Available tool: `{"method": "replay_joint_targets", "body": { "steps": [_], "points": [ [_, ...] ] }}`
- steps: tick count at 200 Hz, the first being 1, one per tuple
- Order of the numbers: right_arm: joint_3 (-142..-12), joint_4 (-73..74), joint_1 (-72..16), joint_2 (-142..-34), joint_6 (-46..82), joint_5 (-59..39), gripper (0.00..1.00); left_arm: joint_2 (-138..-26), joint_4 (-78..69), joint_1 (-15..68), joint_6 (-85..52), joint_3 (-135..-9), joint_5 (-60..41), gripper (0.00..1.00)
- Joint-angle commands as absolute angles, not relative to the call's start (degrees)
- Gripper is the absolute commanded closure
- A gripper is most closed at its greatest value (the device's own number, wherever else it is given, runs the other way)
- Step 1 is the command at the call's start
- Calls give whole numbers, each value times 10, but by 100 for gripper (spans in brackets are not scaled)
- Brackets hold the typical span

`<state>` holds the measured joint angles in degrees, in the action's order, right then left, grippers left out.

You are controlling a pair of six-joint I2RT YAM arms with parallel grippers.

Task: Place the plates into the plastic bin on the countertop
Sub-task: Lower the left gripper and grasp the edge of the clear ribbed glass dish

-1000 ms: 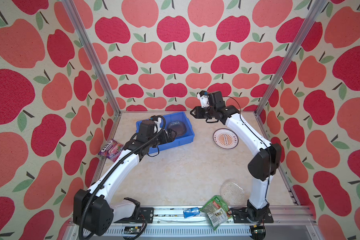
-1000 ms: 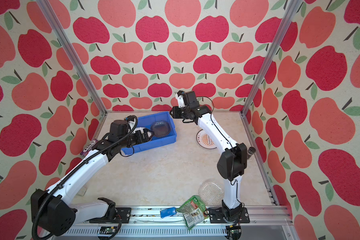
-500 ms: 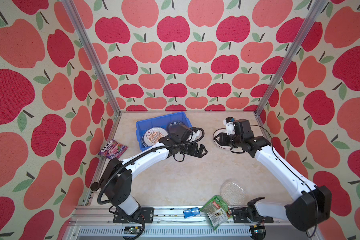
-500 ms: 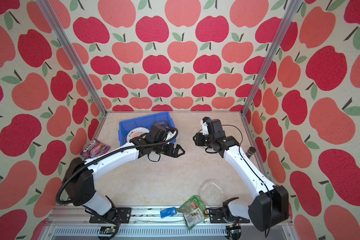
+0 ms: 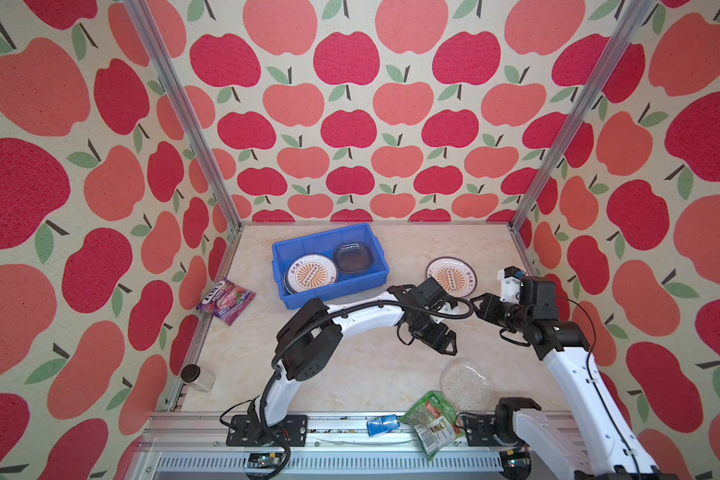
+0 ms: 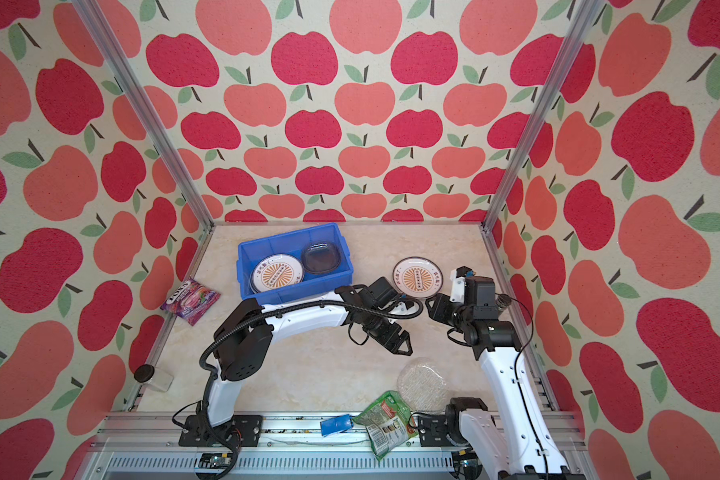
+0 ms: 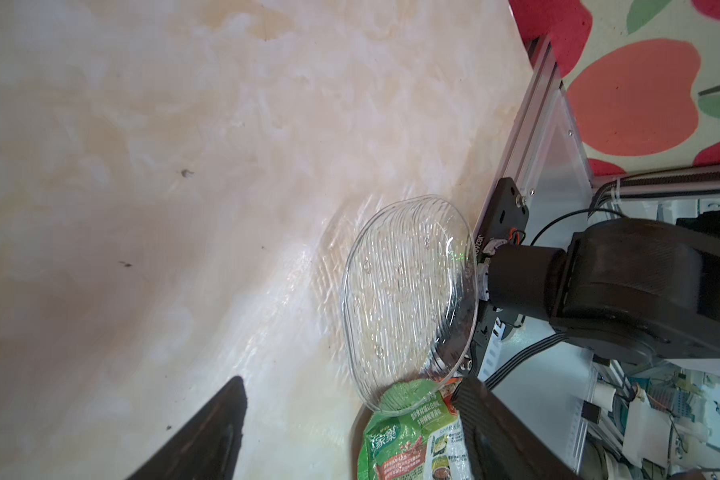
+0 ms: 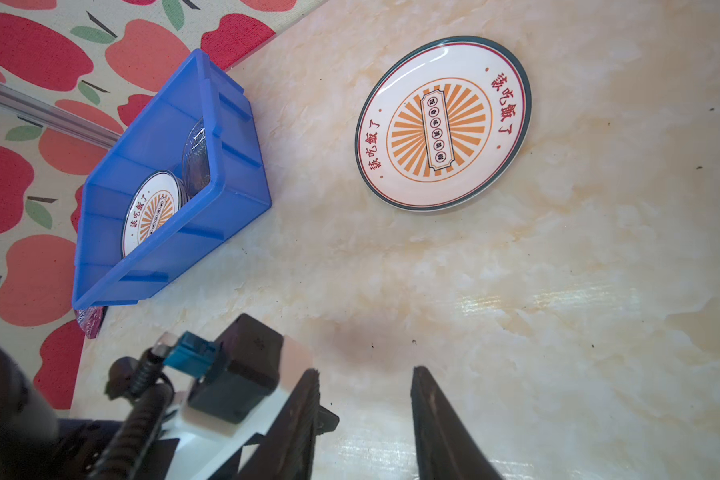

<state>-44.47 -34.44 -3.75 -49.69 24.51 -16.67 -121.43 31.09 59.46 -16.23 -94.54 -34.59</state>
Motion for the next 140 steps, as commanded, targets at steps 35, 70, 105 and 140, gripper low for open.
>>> {"method": "replay_joint_targets", "body": {
  "steps": [35,70,105,140],
  "points": [
    [-423,-334,-21,-490,254,-219,61,-1260,379,600,-166,-969,-354,41],
    [-419,-327,-20,-496,254,-222,62,-1276,381,611,-170,-979,-365,45],
    [-416,-324,-18,-494,258,-222,62,-1295,389,617,-170,-999,-378,49],
    [-413,-331,-15,-474,260,-212,62,-1309,391,623,-182,-1013,-385,57]
  ]
}}
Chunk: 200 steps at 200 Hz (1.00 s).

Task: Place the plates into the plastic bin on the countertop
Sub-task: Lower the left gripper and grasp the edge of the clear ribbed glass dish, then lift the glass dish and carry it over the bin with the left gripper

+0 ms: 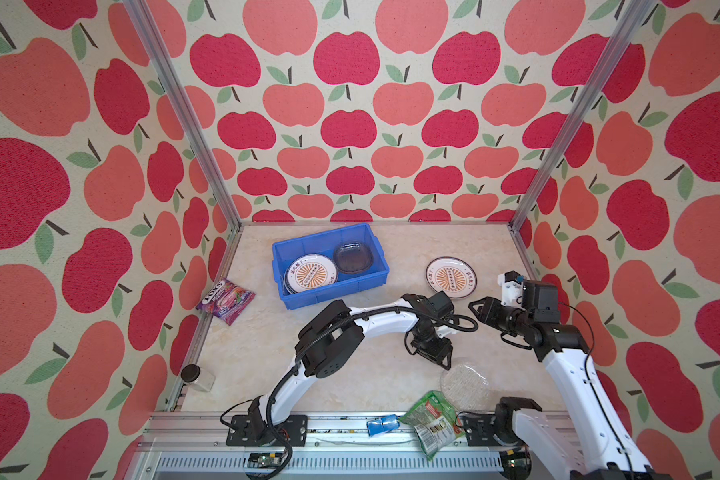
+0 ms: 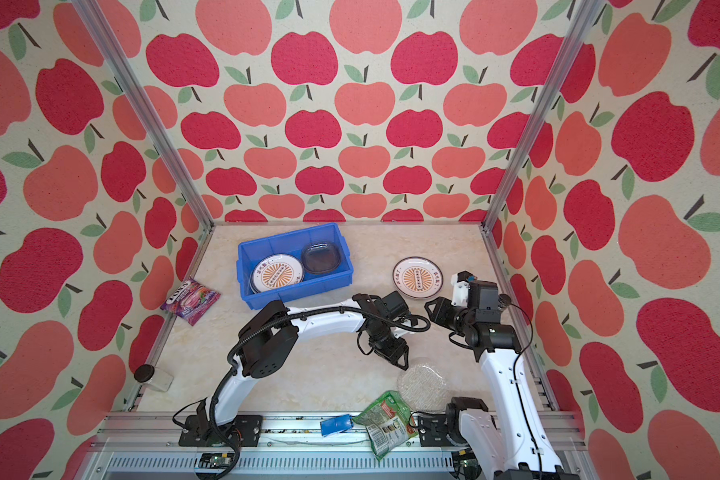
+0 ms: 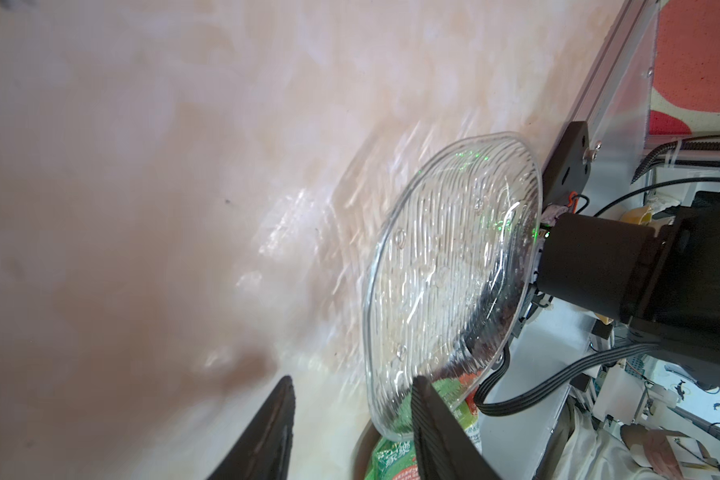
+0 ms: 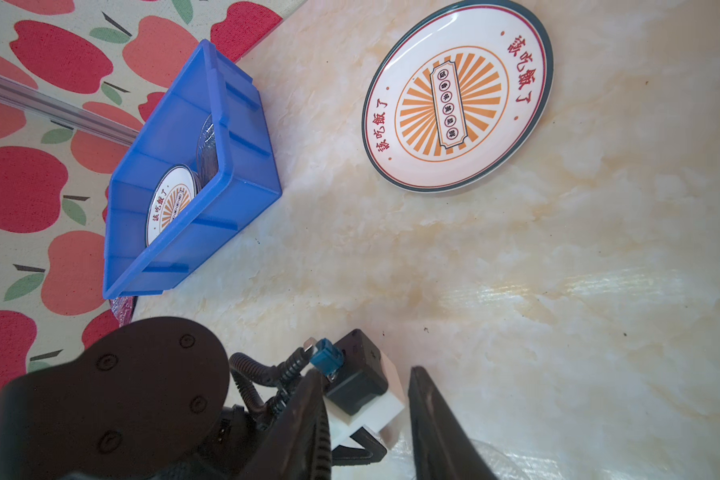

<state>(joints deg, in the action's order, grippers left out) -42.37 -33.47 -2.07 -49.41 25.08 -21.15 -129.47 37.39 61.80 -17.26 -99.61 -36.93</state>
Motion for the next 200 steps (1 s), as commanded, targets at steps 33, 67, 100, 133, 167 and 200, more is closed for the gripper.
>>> {"method": "replay_joint_targets", "body": {
  "steps": [33,67,100,133,167,200],
  "points": [
    [-402,-325,-11,-456,273,-210,62,-1316,381,625,-205,-1012,-389,62],
    [-399,-323,-10,-451,277,-214,63,-1333,384,632,-224,-1032,-387,69],
    [-402,-322,-9,-449,278,-214,63,-1353,406,637,-229,-1062,-379,73],
    [-400,-323,-9,-443,278,-210,62,-1355,407,633,-239,-1063,-375,94],
    [-394,-315,-7,-447,281,-206,62,-1343,411,627,-244,-1057,-359,100],
    [-392,-304,-6,-451,299,-177,62,-1308,415,611,-250,-1026,-340,100]
  ]
}}
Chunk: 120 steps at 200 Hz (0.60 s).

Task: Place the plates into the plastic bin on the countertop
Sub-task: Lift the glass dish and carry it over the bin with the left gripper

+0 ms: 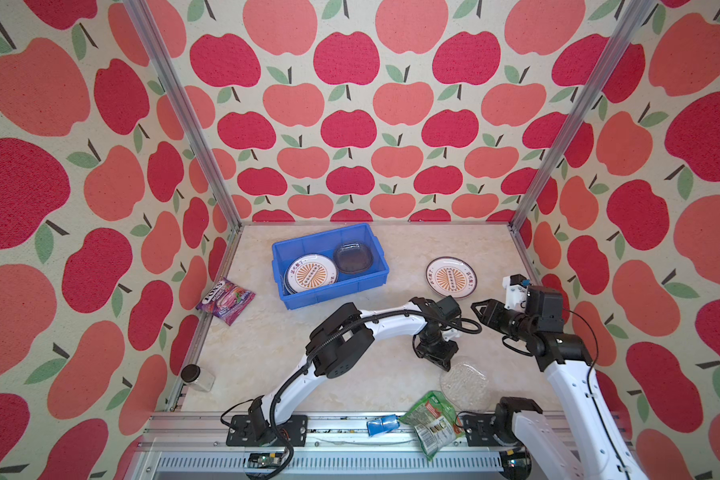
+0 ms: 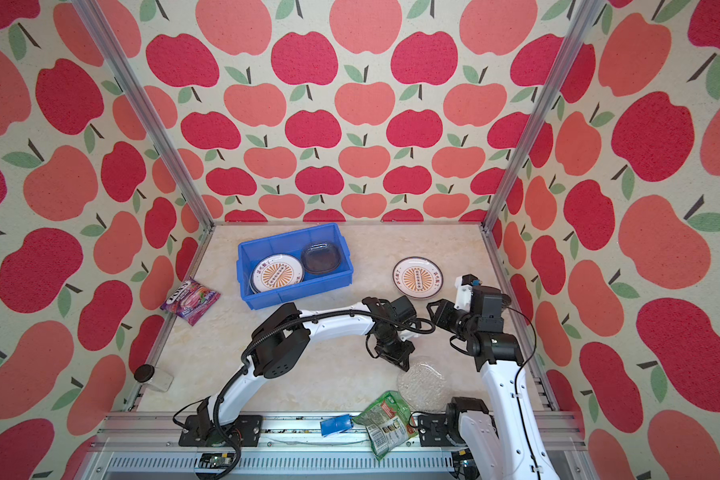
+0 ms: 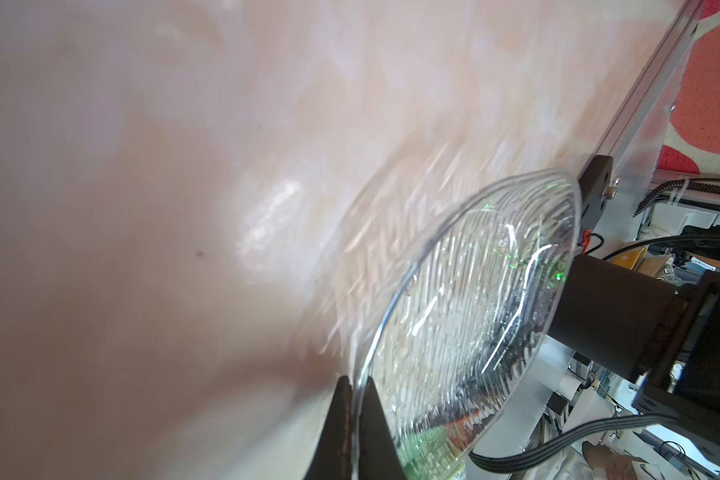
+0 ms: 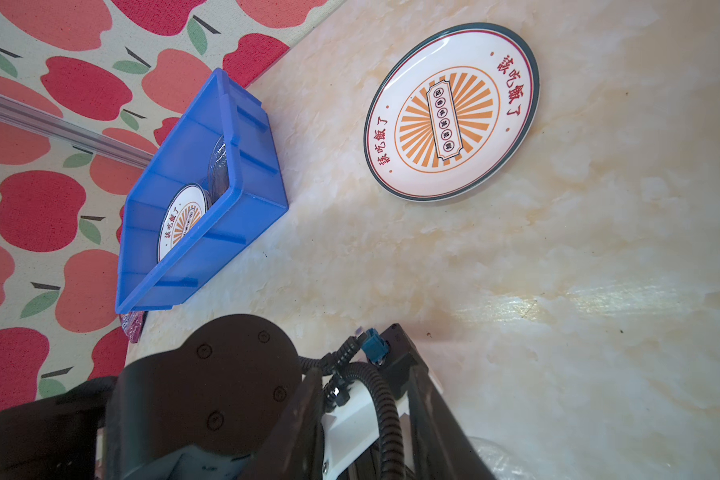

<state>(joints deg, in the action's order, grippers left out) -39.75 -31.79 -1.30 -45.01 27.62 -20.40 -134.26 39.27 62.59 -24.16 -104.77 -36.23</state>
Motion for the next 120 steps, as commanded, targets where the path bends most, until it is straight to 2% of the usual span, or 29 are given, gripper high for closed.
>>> {"method": "replay_joint_targets", "body": {
  "steps": [1,56,86,120],
  "points": [
    [-393,-304,-7,-451,299,-175,62,-1306,414,611,-251,-1024,-339,100],
    [-432,-250,1,-491,330,-137,62,-1163,461,532,-260,-957,-292,100],
    [-467,-221,1,-556,341,-151,62,-1097,538,467,-247,-1000,-224,100],
    [-508,-191,1,-627,349,-160,62,-1062,578,350,-252,-1053,-141,100]
  ]
}}
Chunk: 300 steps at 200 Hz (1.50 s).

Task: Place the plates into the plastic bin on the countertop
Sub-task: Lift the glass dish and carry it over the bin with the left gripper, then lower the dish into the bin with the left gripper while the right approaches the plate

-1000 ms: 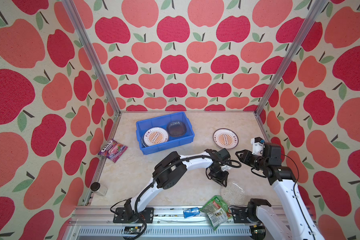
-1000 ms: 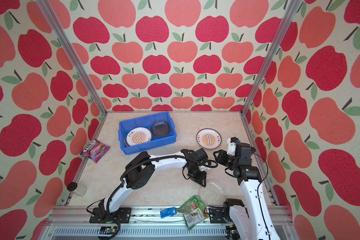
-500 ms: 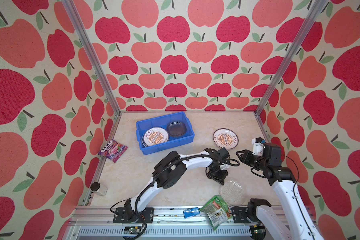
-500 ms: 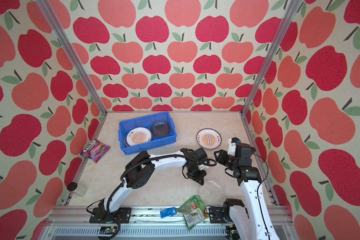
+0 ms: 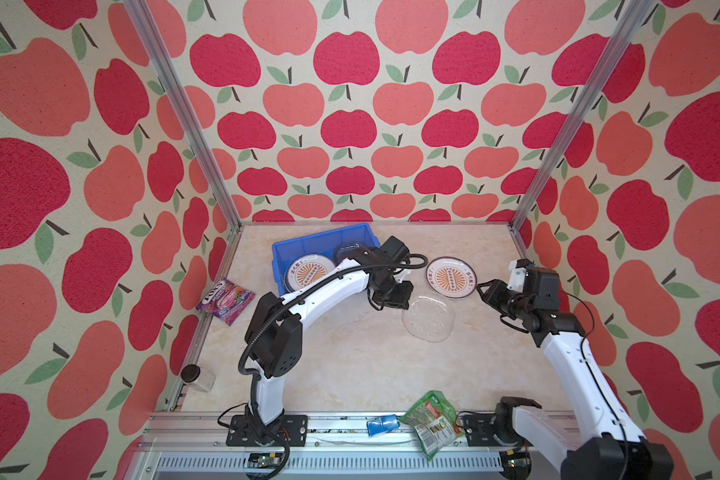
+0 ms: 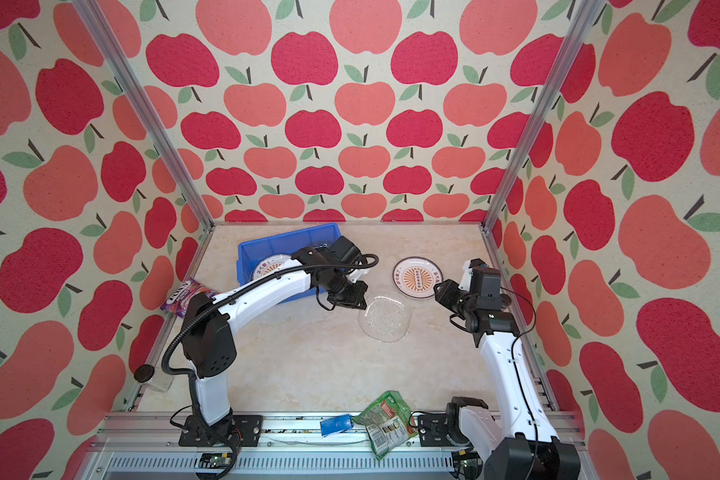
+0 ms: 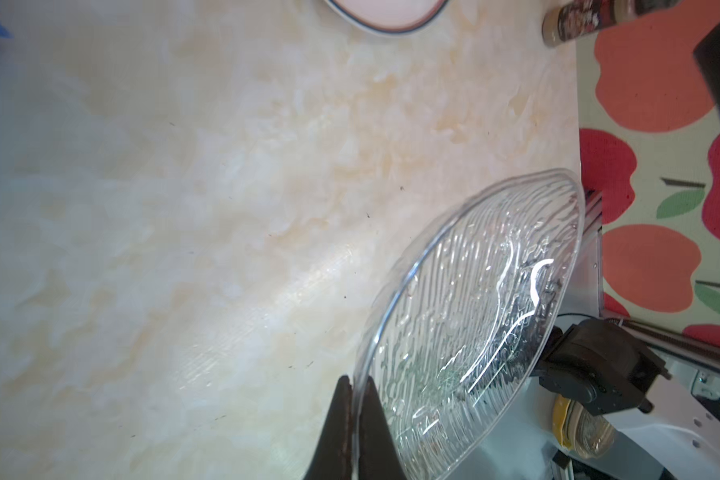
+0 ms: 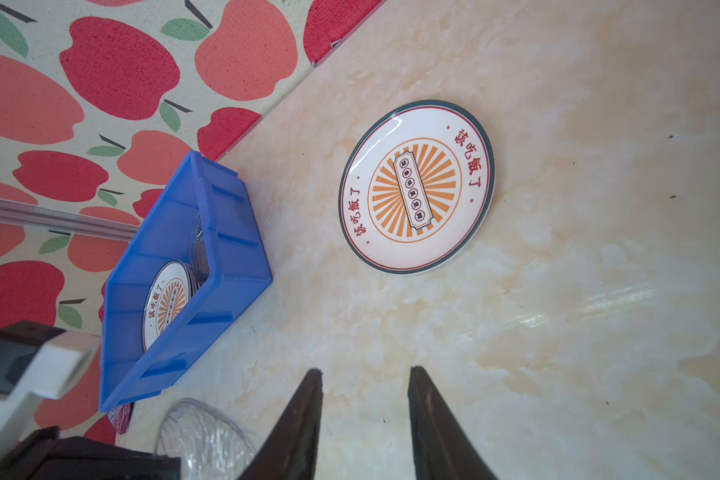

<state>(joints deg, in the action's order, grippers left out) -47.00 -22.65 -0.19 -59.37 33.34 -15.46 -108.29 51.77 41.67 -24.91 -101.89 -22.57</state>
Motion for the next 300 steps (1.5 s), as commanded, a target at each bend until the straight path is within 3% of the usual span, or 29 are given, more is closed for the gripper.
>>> {"method": "replay_joint_targets", "body": {
  "steps": [1,47,97,157,300],
  "points": [
    [-509,-190,1,-630,349,-160,62,-1062,577,346,-252,-1054,-140,100],
    [-567,-176,1,-717,351,-177,63,-1077,511,216,-277,-1066,-138,100],
    [-607,-166,2,-782,361,-192,63,-1159,487,146,-291,-1134,-179,100],
    [-629,-159,2,-811,367,-200,63,-1280,534,125,-271,-1257,-187,100],
    [-631,-147,1,-833,376,-216,64,-1384,553,116,-279,-1321,-181,100]
  ]
}}
